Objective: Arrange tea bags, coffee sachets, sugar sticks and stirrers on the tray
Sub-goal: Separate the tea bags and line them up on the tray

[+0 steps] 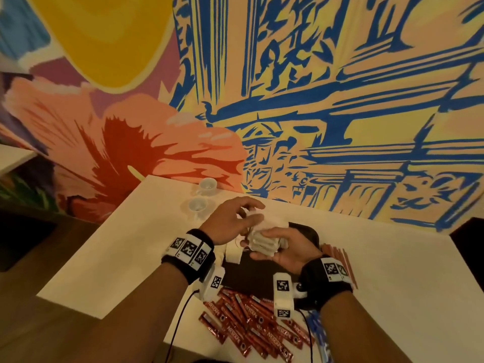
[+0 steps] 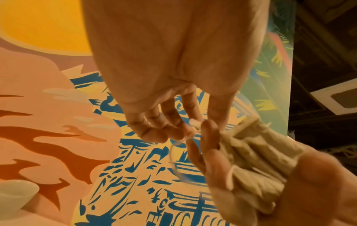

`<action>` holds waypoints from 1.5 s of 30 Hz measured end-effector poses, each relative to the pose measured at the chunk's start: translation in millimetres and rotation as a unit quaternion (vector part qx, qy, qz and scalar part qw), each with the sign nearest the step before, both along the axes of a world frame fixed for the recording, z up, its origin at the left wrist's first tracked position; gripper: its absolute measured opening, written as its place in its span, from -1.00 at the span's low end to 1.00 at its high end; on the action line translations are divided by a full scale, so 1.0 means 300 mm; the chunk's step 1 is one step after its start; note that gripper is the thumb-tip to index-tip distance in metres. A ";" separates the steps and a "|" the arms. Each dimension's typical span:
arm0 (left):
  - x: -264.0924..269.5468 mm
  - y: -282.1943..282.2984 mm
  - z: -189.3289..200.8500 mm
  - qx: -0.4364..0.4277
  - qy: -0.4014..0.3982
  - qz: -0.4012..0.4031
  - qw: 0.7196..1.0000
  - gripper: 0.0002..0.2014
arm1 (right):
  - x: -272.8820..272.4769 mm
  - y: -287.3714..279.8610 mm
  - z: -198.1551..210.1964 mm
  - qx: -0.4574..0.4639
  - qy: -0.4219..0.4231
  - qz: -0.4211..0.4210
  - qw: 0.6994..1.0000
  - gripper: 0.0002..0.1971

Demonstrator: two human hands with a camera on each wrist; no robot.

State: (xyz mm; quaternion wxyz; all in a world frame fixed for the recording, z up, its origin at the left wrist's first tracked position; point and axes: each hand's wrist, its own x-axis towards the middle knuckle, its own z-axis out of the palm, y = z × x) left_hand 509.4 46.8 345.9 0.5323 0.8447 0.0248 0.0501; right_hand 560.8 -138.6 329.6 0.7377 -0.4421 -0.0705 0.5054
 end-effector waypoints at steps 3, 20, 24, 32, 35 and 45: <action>-0.008 -0.015 0.001 -0.020 -0.031 0.044 0.998 -0.85 | 0.000 -0.039 0.004 0.005 -0.044 -0.024 0.999 -0.58; -0.128 -0.142 0.002 -0.238 0.066 0.047 0.968 -0.72 | -0.016 -0.114 0.030 -0.051 -0.185 -0.127 0.973 -0.62; -0.135 -0.136 0.006 -0.229 0.065 0.041 0.970 -0.71 | -0.006 -0.116 0.029 -0.055 -0.181 -0.144 0.971 -0.58; -0.148 -0.115 0.015 -0.238 0.054 0.084 0.966 -0.92 | 0.007 -0.149 0.003 -0.043 -0.144 -0.187 0.971 -0.57; -0.152 -0.104 0.013 -0.242 0.046 0.109 0.963 -0.90 | 0.025 -0.172 -0.016 -0.047 -0.119 -0.224 0.966 -0.61; -0.147 -0.093 -0.004 -0.296 0.036 0.135 0.945 -0.94 | 0.078 -0.298 -0.067 -0.025 -0.073 -0.281 0.957 -0.64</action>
